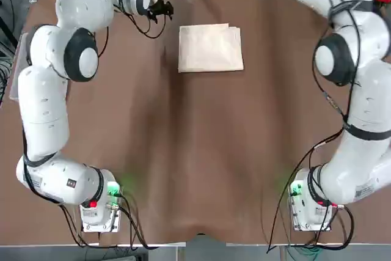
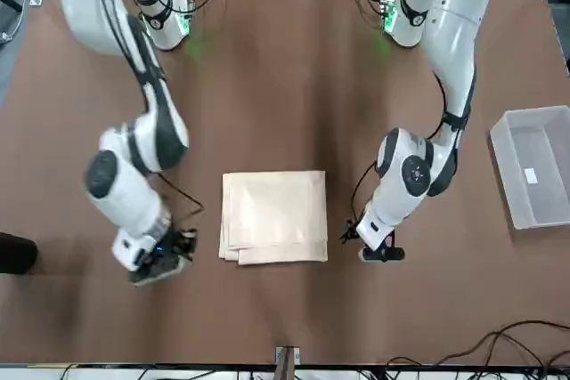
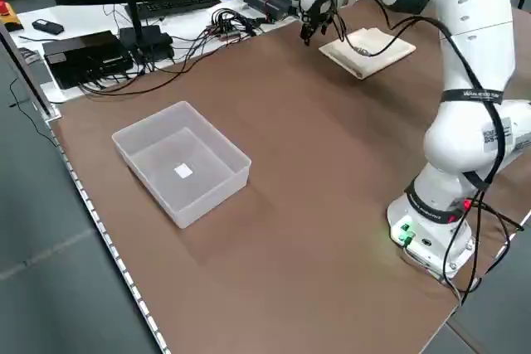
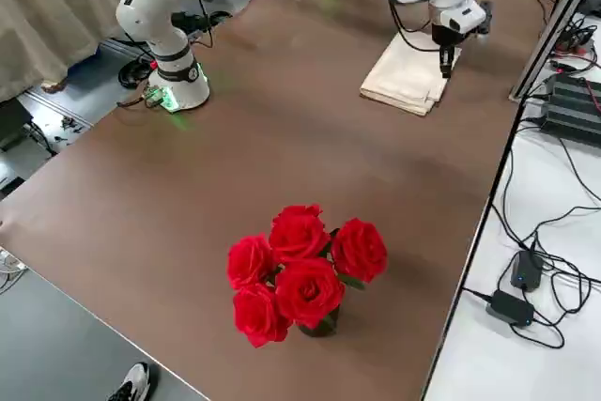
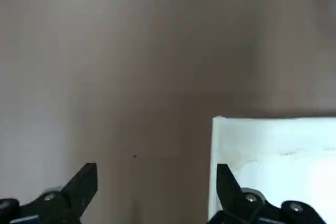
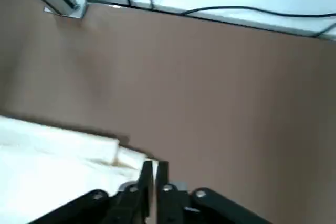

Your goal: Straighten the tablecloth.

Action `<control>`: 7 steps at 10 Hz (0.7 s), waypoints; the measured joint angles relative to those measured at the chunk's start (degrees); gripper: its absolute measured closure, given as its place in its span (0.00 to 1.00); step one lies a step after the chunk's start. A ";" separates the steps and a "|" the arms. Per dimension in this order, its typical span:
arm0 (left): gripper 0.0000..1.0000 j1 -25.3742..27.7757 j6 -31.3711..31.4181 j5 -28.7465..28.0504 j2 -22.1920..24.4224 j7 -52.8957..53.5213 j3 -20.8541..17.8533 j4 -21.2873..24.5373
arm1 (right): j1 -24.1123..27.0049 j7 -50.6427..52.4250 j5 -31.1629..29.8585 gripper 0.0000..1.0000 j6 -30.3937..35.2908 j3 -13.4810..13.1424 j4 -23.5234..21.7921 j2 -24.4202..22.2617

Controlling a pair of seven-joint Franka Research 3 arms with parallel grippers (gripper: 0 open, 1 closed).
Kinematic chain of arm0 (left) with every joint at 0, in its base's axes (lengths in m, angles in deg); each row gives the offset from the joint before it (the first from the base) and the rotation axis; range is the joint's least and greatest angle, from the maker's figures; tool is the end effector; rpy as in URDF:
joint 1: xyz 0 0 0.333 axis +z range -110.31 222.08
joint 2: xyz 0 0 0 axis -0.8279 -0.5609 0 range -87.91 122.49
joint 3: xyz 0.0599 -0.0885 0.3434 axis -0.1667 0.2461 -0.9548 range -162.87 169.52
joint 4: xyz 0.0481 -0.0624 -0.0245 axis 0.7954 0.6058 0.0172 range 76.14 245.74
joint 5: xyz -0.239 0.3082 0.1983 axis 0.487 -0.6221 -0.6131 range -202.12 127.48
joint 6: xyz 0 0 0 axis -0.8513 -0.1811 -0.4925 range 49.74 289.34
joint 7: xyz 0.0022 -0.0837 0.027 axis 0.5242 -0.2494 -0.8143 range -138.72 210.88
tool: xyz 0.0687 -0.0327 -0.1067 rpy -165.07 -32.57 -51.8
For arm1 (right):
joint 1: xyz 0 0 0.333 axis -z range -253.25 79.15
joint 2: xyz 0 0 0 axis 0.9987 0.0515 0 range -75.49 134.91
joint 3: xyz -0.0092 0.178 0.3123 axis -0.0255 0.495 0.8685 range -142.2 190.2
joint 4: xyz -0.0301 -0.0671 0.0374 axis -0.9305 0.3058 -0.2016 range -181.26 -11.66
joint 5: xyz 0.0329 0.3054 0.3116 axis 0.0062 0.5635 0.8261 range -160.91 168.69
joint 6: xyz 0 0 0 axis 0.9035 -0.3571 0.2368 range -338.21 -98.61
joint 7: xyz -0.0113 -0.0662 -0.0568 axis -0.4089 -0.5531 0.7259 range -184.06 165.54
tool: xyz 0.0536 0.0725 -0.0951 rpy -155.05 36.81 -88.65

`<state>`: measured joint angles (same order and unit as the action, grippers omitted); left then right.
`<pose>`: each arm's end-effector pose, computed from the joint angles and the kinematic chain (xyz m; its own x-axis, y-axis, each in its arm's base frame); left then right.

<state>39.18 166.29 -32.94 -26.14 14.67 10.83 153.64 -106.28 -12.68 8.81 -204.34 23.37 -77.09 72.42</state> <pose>0.7517 -0.3164 0.2388 0.9831 0.0709 0.1686 0.0313 -0.9734 0.2272 0.8036 0.2769 0.3343 0.9416 0.2001 0.2708 0.2309 -0.9691 -0.0867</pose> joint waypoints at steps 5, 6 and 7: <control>0.00 -4.59 4.51 0.00 -8.27 -4.72 0.10 -6.41 | -4.57 -5.76 0.00 0.99 -6.35 -0.01 1.17 8.74; 0.00 -5.29 4.52 0.01 -8.68 -4.72 0.09 -6.46 | -4.94 -6.16 0.00 0.99 -6.29 0.01 1.18 9.26; 0.00 -5.63 4.52 0.01 -8.91 -4.72 0.06 -6.48 | -5.36 -6.36 0.00 0.99 -6.29 0.01 1.21 9.89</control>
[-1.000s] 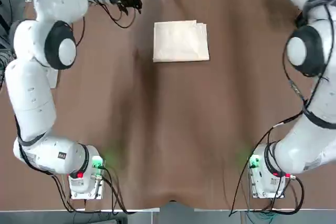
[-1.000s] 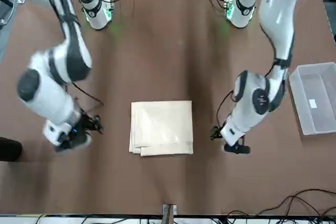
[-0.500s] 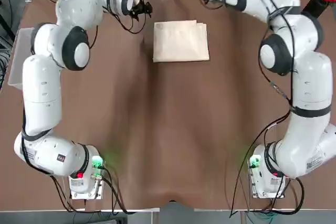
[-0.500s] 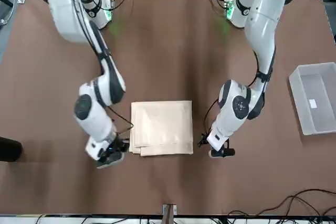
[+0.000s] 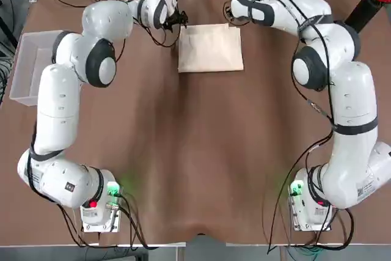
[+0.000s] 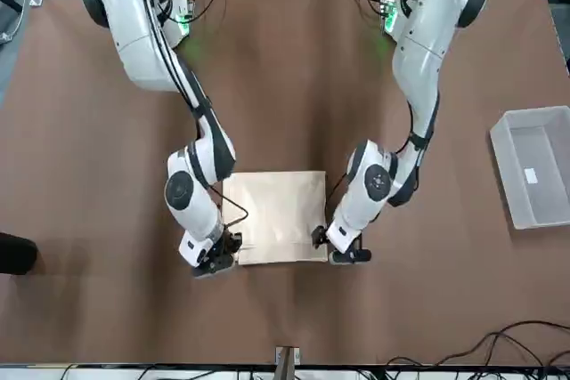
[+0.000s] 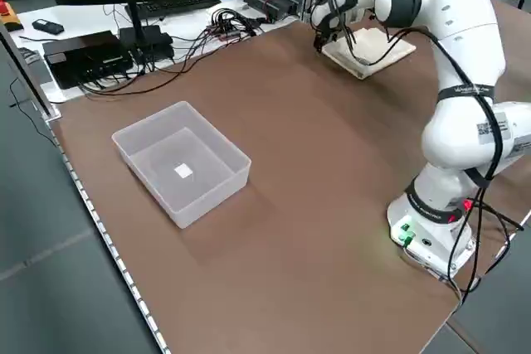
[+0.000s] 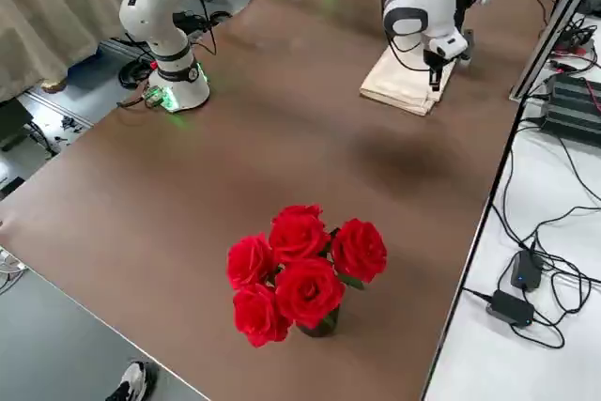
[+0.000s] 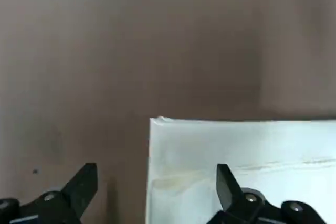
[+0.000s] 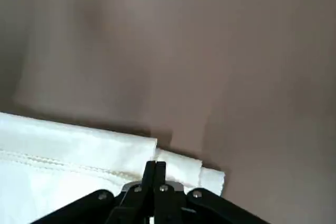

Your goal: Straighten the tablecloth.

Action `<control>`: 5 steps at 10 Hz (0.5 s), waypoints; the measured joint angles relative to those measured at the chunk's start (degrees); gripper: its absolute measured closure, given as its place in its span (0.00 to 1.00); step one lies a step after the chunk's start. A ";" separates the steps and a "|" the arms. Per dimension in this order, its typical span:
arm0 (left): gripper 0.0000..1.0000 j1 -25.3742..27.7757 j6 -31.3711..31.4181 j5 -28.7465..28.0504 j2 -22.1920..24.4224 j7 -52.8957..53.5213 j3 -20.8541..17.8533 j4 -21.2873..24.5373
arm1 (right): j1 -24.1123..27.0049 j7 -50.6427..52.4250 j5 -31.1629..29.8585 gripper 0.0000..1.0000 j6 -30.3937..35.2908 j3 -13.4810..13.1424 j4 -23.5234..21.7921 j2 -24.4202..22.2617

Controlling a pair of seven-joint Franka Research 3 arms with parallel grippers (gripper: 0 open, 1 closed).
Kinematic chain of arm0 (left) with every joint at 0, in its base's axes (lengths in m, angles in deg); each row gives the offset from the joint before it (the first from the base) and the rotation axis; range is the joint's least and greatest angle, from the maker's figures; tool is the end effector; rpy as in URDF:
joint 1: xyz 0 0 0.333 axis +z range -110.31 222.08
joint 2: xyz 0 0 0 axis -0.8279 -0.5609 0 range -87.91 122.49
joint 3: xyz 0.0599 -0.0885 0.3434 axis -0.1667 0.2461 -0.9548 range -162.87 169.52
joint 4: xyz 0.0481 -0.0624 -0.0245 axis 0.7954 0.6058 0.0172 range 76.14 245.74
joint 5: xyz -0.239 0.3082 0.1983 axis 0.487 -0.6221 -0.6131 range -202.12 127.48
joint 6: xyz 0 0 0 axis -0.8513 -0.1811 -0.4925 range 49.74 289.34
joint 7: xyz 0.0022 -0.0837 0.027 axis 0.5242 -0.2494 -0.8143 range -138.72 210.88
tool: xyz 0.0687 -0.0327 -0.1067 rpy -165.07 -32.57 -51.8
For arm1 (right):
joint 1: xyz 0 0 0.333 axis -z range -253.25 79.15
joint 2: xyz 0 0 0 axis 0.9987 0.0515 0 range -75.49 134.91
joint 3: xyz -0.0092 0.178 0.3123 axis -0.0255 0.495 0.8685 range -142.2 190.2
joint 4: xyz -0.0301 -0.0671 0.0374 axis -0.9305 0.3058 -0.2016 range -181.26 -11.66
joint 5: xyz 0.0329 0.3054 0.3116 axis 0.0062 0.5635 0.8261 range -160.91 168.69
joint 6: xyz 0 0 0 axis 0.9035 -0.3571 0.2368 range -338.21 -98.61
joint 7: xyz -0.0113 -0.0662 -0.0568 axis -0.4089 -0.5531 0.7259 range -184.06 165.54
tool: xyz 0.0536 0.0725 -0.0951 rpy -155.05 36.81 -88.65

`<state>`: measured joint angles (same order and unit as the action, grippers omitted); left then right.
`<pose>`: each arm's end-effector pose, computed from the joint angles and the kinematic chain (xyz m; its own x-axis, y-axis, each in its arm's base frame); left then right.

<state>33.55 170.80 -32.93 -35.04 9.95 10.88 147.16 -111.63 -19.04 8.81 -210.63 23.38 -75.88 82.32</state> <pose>0.7403 -0.3948 0.1772 0.9815 0.0808 0.1738 0.0322 -0.9635 0.2659 0.7804 0.3520 0.2108 0.9586 0.1795 0.2210 0.2057 -0.9733 -0.1020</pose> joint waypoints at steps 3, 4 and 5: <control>0.03 -0.57 0.00 0.00 -0.07 0.02 -0.02 -0.04 | -0.69 -0.56 0.00 0.99 -1.13 -0.01 0.56 2.28; 0.07 -0.89 0.00 0.00 -0.09 0.10 -0.04 -0.08 | -1.02 -1.20 0.00 0.99 -1.58 0.00 1.11 3.08; 0.11 -1.19 0.00 0.00 -0.08 0.12 -0.04 -0.23 | -1.26 -2.10 0.00 0.99 -1.71 0.00 2.07 4.01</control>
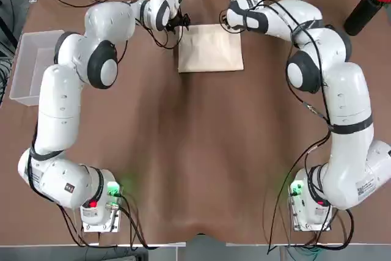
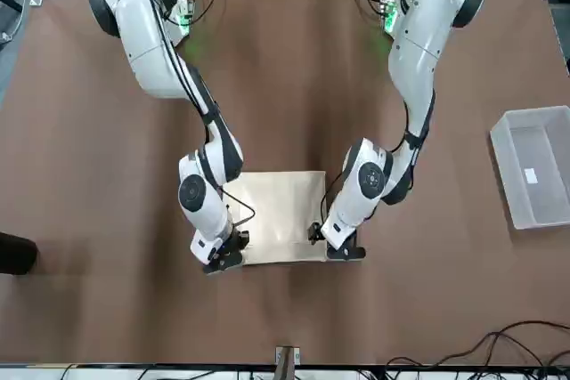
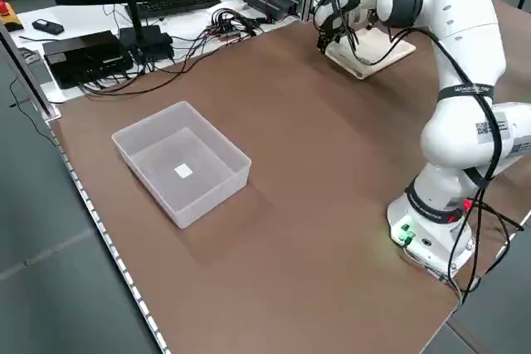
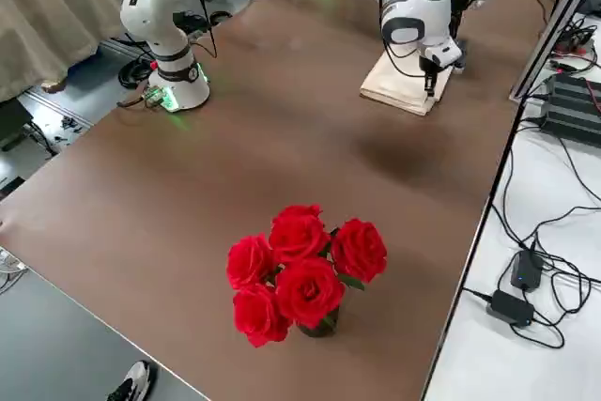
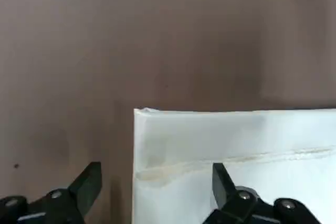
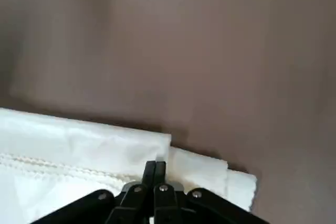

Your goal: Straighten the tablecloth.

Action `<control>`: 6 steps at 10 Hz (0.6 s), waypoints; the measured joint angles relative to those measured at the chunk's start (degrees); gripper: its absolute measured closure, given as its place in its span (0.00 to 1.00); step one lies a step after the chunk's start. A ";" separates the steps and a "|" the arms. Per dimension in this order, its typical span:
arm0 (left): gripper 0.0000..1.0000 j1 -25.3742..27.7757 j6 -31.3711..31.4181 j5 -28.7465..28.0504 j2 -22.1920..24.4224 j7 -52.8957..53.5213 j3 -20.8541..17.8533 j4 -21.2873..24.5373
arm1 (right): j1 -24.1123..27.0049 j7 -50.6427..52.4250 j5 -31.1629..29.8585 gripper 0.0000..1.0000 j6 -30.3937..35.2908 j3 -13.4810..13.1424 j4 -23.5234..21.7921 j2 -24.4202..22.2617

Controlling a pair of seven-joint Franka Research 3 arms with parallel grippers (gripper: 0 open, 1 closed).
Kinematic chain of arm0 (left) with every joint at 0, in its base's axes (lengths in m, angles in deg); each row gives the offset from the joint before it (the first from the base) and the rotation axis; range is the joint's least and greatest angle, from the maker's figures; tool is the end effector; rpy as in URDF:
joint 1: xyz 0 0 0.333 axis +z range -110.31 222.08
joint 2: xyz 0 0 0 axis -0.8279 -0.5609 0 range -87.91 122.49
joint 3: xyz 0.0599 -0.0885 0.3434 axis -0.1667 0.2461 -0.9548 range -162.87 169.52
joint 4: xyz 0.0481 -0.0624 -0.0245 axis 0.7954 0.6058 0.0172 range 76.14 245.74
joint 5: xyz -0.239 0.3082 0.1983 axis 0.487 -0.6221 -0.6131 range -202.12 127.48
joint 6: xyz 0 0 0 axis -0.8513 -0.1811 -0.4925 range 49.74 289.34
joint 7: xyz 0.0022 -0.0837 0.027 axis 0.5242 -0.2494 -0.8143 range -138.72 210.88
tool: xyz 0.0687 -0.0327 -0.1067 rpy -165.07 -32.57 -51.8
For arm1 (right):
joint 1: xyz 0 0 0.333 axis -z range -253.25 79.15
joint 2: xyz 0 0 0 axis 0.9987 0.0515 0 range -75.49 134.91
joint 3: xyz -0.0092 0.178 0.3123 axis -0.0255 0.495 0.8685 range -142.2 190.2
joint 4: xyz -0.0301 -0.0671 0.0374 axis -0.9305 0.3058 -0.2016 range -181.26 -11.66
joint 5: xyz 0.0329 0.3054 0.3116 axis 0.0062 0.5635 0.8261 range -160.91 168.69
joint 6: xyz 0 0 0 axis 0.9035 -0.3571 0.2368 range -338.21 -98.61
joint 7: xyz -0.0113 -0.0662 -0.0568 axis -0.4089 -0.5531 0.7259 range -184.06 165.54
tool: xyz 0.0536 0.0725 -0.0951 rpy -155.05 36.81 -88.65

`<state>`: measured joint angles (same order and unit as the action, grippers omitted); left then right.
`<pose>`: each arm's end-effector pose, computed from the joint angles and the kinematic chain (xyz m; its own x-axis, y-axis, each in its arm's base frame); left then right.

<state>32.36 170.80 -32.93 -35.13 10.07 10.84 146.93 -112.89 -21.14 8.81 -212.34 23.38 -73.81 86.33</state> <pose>0.7331 -0.4100 0.1779 0.9825 0.0593 0.1766 0.0104 -0.9638 0.2663 0.7757 0.3703 0.1729 0.9630 0.1642 0.2137 0.1902 -0.9759 -0.1071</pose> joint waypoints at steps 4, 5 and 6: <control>0.32 -0.28 -0.20 -0.02 0.02 0.13 -0.05 -0.34 | -0.27 -0.94 0.00 0.99 -0.03 -0.01 1.89 2.09; 0.34 -0.33 -0.49 -0.02 0.02 0.14 -0.06 -0.18 | -0.29 -0.96 0.00 0.99 -0.39 -0.01 1.93 2.43; 0.35 -0.35 -0.78 -0.02 0.01 0.14 -0.08 0.27 | -0.31 -0.97 0.00 0.99 -1.03 -0.01 1.93 2.73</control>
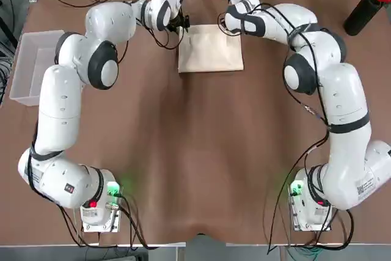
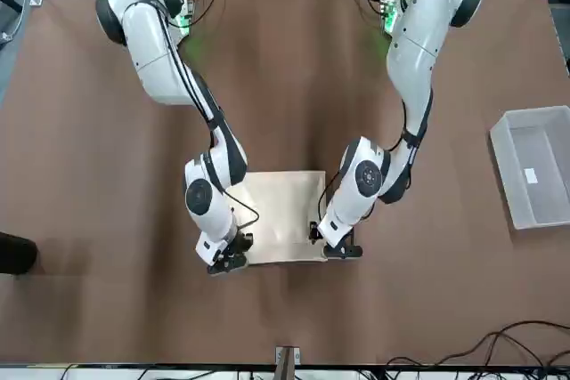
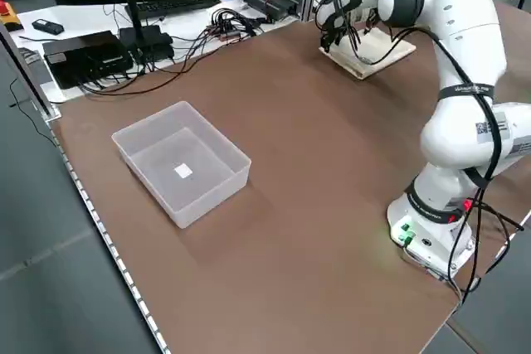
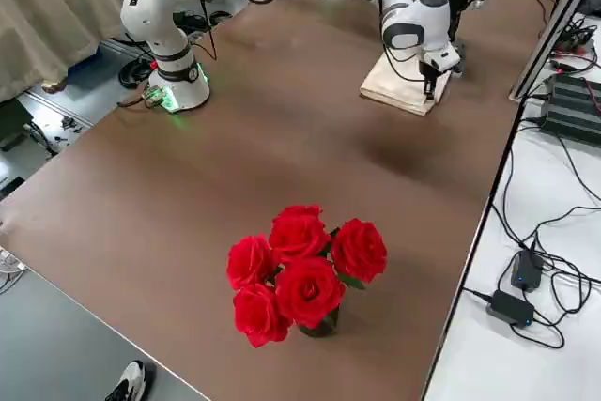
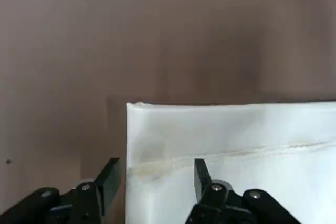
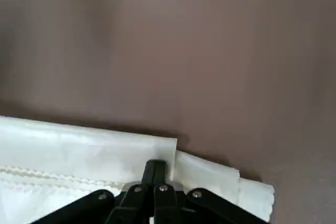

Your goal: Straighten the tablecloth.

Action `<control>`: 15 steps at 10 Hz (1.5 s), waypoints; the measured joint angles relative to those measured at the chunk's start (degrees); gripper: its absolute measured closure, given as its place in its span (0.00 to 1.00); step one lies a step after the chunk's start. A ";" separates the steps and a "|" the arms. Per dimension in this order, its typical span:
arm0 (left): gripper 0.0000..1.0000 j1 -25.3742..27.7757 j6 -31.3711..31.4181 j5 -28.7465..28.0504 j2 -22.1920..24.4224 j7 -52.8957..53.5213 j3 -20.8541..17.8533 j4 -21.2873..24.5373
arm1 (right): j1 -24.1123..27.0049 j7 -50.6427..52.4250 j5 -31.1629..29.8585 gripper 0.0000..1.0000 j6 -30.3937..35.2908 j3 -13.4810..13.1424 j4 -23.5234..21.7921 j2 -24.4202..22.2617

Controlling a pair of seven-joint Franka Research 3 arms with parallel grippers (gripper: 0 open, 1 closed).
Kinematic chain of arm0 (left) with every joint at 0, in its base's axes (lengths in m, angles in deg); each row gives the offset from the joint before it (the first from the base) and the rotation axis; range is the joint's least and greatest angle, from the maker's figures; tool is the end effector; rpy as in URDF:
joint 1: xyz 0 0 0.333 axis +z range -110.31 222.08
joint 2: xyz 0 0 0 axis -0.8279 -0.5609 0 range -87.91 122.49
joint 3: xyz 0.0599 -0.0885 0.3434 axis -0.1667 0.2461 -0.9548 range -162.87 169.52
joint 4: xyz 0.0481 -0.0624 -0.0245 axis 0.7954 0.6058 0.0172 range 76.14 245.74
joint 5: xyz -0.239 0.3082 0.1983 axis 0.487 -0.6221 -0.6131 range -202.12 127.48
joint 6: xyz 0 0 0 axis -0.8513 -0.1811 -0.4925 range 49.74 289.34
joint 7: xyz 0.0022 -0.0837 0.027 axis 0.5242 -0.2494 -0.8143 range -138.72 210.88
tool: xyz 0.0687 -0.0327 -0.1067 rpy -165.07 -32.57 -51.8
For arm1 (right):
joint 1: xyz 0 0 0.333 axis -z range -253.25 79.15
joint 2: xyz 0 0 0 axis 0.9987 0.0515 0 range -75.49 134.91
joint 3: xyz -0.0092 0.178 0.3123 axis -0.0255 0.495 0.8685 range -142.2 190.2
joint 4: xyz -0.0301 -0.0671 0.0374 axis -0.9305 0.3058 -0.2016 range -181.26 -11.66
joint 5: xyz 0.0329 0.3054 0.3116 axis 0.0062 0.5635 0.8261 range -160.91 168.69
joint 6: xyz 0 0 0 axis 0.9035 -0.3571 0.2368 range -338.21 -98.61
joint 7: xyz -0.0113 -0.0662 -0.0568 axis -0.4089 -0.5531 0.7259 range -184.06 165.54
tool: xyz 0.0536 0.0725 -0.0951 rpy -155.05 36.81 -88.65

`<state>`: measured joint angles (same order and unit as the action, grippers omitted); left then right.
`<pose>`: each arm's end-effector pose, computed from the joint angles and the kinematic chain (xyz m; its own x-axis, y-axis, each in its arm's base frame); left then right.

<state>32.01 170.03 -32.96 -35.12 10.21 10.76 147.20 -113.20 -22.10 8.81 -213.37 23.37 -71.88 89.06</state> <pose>0.7282 -0.4129 0.1740 0.9855 0.0473 0.1627 0.0040 -0.9664 0.2569 0.7770 0.3759 0.1512 0.9645 0.1521 0.2160 0.1789 -0.9776 -0.1105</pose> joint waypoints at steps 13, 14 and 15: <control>0.96 -0.02 -0.72 0.00 1.40 1.62 -0.29 1.18 | -0.02 -0.02 0.00 0.99 -0.29 -0.01 0.00 0.07; 0.96 -0.04 -0.90 0.00 1.78 1.62 -0.29 1.32 | -0.02 -0.03 0.00 0.99 -0.30 -0.01 0.00 0.07; 0.96 -0.05 -0.94 0.00 2.09 1.62 -0.28 1.59 | -0.02 -0.03 0.00 0.99 -0.31 -0.01 0.01 0.08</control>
<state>31.96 169.08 -32.96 -33.03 11.83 10.49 148.79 -113.22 -22.13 8.81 -213.67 23.36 -71.88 89.14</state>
